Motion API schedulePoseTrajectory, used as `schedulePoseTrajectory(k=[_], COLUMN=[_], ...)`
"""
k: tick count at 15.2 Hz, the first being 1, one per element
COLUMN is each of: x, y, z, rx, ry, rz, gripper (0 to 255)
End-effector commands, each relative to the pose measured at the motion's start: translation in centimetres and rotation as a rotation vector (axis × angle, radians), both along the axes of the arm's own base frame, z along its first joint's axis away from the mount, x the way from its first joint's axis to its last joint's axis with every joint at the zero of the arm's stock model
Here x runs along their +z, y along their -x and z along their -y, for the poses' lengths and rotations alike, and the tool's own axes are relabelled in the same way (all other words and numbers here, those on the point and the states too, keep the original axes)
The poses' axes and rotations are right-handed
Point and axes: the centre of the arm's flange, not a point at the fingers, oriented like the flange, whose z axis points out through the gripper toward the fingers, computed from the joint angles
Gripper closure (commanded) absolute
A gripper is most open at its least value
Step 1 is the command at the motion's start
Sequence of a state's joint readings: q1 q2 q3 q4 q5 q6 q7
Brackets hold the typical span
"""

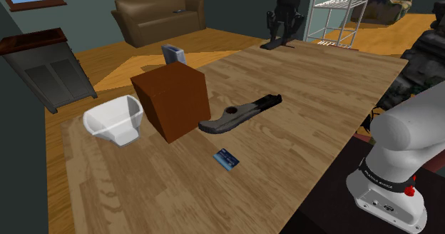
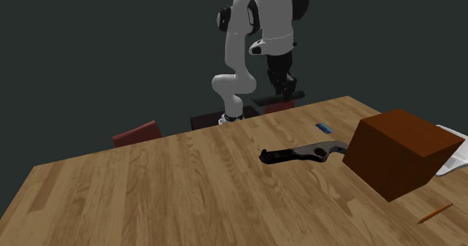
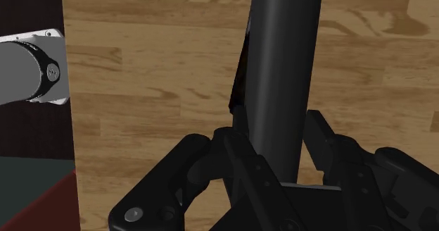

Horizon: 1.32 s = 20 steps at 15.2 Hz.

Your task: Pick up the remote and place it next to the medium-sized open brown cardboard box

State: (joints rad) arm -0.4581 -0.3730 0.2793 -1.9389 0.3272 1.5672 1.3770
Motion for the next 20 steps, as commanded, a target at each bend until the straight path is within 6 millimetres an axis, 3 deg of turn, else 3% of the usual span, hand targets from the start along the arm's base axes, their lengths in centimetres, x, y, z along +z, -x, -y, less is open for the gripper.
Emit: schedulePoseTrajectory(k=[1,18,20], x=[0.0,0.0,-1.1], y=[-2.2,-23.2,-23.2], z=[-1.2,-9.2,-9.2], rx=[0.000,0.000,0.000], ry=[-0.001,-0.001,-0.001], rz=[0.001,0.001,0.001], gripper=[255,255,255])
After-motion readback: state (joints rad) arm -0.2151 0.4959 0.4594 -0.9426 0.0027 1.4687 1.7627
